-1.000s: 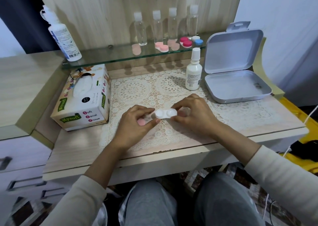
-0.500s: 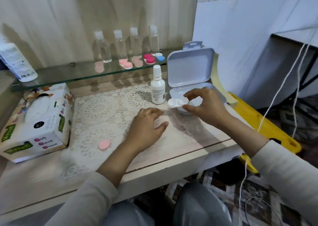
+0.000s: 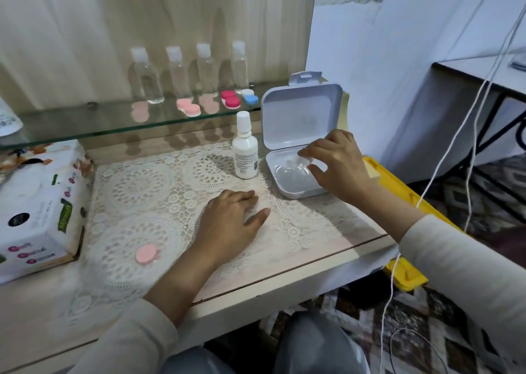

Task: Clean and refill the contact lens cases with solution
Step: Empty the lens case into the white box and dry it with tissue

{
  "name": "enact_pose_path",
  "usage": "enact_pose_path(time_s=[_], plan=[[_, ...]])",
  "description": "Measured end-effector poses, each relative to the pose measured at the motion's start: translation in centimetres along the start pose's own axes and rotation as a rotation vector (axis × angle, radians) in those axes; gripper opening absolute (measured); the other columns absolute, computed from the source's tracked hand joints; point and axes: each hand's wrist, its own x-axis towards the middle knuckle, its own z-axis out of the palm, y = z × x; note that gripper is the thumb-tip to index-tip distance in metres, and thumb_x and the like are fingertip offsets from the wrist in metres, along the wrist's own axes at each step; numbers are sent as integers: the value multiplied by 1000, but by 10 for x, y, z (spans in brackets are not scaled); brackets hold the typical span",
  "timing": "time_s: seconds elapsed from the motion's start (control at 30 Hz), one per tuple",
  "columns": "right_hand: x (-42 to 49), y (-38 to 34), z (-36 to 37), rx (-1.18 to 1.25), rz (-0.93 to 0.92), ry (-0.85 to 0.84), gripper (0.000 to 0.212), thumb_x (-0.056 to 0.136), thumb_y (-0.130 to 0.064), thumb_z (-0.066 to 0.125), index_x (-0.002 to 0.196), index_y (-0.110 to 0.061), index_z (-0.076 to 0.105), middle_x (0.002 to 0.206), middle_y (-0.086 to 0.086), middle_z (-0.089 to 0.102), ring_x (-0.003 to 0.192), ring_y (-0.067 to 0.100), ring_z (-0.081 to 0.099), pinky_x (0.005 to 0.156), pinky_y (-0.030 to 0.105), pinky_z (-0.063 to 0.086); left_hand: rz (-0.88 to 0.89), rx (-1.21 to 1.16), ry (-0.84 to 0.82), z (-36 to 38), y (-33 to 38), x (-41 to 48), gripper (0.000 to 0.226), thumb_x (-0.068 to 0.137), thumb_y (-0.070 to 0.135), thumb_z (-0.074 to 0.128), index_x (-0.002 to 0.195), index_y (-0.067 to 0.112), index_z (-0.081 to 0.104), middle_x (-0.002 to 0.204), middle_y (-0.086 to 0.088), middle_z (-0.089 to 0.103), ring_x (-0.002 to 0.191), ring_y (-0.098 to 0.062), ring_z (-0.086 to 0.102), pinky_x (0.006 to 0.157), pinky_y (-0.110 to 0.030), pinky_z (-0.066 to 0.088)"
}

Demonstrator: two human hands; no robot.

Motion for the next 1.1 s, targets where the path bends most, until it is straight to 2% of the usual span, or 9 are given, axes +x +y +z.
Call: enact_pose_path(time_s=[0.17,0.63,0.93,1.1], plan=[[-1,4,2,-3,-65,64,31,58,4,77,85,-12,73,78,0,70,63,29,55,76,33,34,6,-4,7,1,-1,-1,51,90,51,43,130,21,52,138,13,47,124,-6,37,103,-27,27],[-4,6,4,-33,-115,172,28,63,7,71,85,-11,73,80,1,71,61,28,55,78,34,35,5,6,-11,2,-2,-1,50,91,51,41,131,22,50,139,13,45,125,-6,36,106,-31,29],[-8,2,5,-23,-71,160,28,63,4,72,86,-11,72,80,2,71,63,29,57,78,33,33,15,-5,-3,3,-4,-2,49,91,49,43,132,23,49,140,13,44,126,-7,36,107,-32,28],[-11,0,5,-18,-47,131,25,64,-1,69,86,-11,72,81,3,71,66,30,58,79,34,33,24,-4,1,3,-5,-3,48,92,48,43,134,24,47,142,14,41,128,-6,32,106,-27,23]])
